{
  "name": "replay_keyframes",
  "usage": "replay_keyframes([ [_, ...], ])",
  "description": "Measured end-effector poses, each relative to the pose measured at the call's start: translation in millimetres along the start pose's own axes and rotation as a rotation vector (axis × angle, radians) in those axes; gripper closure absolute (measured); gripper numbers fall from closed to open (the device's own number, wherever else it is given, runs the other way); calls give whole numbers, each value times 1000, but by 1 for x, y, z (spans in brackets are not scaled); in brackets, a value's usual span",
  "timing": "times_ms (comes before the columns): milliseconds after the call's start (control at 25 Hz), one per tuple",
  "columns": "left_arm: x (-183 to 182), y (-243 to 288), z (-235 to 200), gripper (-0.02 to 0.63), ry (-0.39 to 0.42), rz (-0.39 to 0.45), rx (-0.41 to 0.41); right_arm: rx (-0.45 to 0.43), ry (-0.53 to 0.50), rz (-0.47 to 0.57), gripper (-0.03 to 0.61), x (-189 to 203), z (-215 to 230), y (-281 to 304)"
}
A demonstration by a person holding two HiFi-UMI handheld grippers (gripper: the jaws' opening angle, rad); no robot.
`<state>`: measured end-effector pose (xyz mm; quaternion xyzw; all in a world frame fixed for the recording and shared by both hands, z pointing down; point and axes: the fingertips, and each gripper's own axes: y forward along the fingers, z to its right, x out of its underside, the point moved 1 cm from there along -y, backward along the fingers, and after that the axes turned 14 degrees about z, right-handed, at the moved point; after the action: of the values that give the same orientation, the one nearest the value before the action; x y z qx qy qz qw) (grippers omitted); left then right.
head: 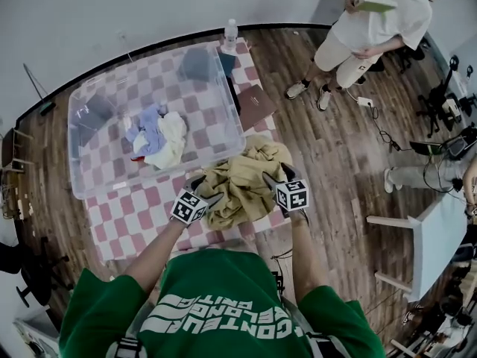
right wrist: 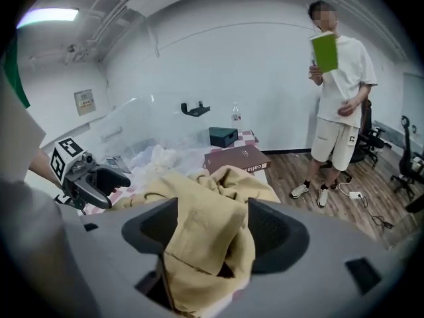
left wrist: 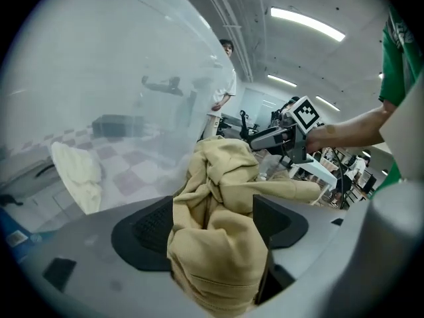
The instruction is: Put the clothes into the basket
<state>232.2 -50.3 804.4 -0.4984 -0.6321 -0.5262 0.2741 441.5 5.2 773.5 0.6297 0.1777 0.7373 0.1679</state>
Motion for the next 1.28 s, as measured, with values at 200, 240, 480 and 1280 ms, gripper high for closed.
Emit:
replay_keyframes([
  [200,27,6,-10,221,-68,-70,-52,-13,45,-37,234,17,11,14],
  [240,33,8,-11,213,-80,-83,-60,-16,52,-49,229,21,14,17],
  [480,54,21,-16,193,-129,-135,-78,-51,80,-108,213,38,23,37],
  [1280,82,51,-9,229,-308,-186,-73,-79,251,-223,220,79,27,74],
])
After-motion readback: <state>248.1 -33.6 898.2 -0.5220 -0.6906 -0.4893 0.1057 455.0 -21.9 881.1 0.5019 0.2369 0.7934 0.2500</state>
